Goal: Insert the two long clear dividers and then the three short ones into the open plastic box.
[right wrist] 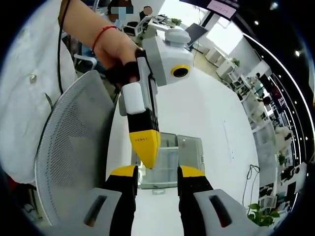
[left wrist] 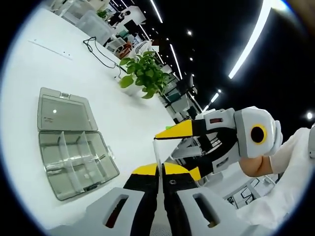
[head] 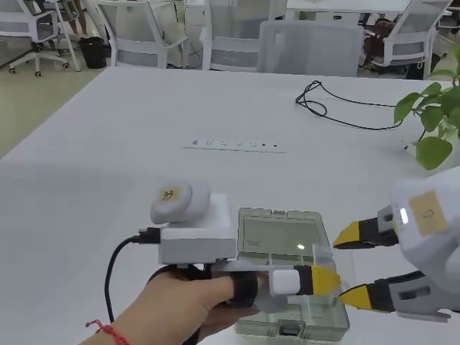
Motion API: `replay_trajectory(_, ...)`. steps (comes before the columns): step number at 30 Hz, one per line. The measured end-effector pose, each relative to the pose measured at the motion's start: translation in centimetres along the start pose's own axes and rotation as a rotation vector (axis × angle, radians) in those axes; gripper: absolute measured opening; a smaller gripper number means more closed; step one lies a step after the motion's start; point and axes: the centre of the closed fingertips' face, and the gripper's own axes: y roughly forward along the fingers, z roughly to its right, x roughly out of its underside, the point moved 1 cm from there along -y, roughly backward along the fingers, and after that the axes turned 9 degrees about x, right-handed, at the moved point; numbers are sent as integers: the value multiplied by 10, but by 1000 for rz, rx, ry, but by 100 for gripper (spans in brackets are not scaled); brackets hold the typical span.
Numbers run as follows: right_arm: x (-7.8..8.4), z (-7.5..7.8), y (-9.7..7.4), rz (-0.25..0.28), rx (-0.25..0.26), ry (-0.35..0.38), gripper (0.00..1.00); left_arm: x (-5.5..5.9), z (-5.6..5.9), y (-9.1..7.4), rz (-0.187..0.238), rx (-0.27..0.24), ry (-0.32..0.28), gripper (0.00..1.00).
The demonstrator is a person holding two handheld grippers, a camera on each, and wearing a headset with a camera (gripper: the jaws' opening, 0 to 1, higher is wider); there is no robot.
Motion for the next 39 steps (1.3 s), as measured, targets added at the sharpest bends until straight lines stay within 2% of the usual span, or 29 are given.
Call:
replay_trajectory(1, -1, 1, 0, 5, 3, 5, 34, 1, -3, -1, -6, -14, 8, 0)
replay_trajectory(5, -4, 7, -5, 30, 1, 41, 35, 0, -3, -4, -8, -12, 28, 0)
replay_trajectory(6, -4, 10, -7, 38, -4, 56, 35, 0, -5, -5, -27, -21, 80, 0)
replay_trajectory(9, -6, 14, -11, 72, -38, 115, 34, 0, -2, -6, -55, -15, 152, 0)
replay_trajectory(10, -8, 15, -13, 89, -57, 147, 34, 0, -1, -7, -72, -16, 199, 0)
replay_trajectory(14, -11, 17, -19, 133, -141, 223, 30, 3, 4, -9, -124, 5, 326, 0)
replay_trajectory(17, -14, 14, -24, 160, -234, 258, 27, 7, 10, -10, -169, 32, 430, 0)
replay_trajectory(19, -16, 12, -27, 173, -284, 276, 24, 7, 15, -10, -172, 57, 518, 0)
replay_trajectory(21, -17, 13, -28, 177, -292, 281, 23, 9, 17, -11, -188, 64, 532, 0)
replay_trajectory(23, -17, 8, -30, 185, -364, 297, 19, 12, 23, -11, -200, 98, 576, 0)
replay_trajectory(25, -18, 6, -31, 195, -396, 292, 17, 14, 26, -11, -216, 113, 630, 0)
replay_trajectory(26, -19, 2, -31, 193, -428, 299, 16, 16, 26, -11, -226, 116, 640, 0)
replay_trajectory(28, -21, -3, -32, 191, -457, 295, 14, 19, 27, -12, -244, 124, 670, 0)
replay_trajectory(32, -22, -12, -31, 186, -506, 283, 12, 21, 30, -13, -241, 146, 687, 0)
replay_trajectory(39, -24, -19, -30, 186, -546, 281, 5, 23, 34, -13, -237, 170, 704, 0)
